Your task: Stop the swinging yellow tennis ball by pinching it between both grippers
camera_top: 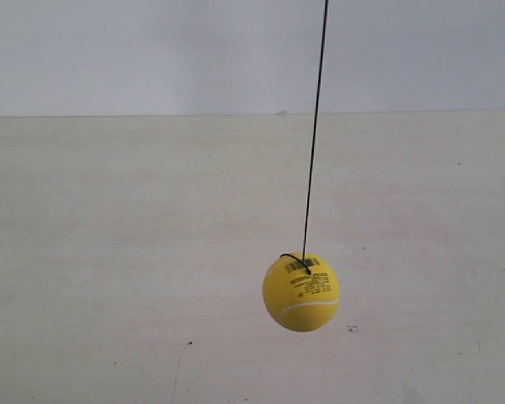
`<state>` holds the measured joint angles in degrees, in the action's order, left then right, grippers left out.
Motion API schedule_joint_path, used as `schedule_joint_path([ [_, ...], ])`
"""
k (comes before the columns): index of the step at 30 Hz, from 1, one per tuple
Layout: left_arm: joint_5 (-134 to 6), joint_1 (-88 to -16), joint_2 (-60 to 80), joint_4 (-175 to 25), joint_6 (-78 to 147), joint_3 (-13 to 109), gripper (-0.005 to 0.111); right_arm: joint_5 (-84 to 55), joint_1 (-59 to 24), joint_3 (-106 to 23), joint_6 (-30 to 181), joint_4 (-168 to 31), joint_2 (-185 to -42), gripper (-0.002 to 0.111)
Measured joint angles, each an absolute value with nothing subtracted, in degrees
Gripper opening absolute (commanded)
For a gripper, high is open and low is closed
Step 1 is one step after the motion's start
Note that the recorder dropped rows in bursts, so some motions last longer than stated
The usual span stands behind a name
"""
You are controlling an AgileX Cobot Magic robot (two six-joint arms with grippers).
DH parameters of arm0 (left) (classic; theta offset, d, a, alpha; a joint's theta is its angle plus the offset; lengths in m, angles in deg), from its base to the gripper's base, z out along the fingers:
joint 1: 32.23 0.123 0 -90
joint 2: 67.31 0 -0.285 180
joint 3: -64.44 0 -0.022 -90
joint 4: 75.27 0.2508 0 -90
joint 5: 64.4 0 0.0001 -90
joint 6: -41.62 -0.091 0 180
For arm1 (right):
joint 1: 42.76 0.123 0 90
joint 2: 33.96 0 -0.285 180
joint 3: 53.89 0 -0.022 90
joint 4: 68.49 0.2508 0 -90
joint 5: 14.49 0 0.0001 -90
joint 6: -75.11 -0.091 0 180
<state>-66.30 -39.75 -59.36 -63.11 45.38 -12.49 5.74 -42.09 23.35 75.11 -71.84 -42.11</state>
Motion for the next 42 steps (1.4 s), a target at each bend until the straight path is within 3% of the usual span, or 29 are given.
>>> schedule_joint_path([
  [12, -52.5, -30.4, -59.4, -69.4, 44.9, -12.6, 0.005, 5.7, -42.1, 23.4, 75.1, -71.8, -42.1, 0.0],
  [42, -46.8, -30.2, -59.4, -69.8, 44.9, -12.6, 0.005, 5.7, -42.1, 23.4, 75.1, -71.8, -42.1, 0.0],
])
